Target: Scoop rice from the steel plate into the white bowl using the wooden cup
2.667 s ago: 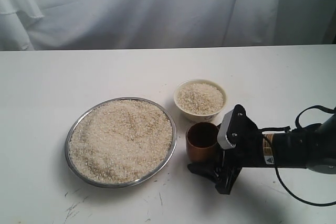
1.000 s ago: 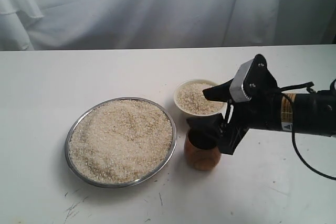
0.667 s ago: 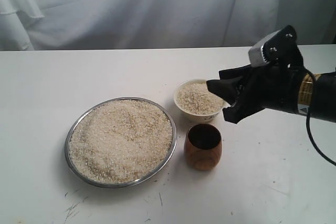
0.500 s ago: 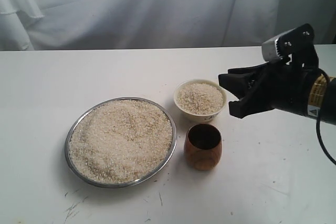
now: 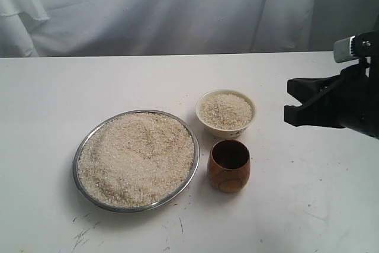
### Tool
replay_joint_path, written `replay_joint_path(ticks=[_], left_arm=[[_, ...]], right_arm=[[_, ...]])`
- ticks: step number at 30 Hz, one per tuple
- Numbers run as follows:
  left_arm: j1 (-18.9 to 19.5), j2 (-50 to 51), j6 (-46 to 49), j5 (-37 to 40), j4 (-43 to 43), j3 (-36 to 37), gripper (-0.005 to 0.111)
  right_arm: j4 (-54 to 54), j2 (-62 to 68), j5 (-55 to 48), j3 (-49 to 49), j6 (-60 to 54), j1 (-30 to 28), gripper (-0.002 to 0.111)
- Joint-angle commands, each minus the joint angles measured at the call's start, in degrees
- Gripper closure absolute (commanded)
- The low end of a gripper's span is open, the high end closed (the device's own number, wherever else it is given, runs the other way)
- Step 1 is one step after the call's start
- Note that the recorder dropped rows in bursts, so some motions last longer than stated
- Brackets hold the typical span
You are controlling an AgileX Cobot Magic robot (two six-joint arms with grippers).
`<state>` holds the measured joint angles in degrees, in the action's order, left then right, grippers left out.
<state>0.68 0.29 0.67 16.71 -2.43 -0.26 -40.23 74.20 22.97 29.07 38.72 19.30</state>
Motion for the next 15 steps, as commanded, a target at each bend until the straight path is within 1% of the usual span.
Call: replay_joint_path(ticks=[1,10,13,15], left_arm=[[-0.1,-0.3,-0.2,-0.4,0.0,0.3,0.107],[-0.1,-0.3,-0.2,-0.4,0.0,0.3,0.107],[-0.1,-0.3,-0.2,-0.4,0.0,0.3,0.107],[-0.1,-0.3,-0.2,-0.4,0.0,0.3,0.107]], right_arm=[[0.8,-4.1,-0.9,-0.4,-0.7,0.1,0.108],[0.9,-8.4,-0.9,-0.4,-0.7,0.1,0.108],[4.1,-8.7,-0.7,-0.4,-0.7,0.1,0.108],[4.2,-8.7,-0.7,-0.4,-0.7,0.1,0.108]])
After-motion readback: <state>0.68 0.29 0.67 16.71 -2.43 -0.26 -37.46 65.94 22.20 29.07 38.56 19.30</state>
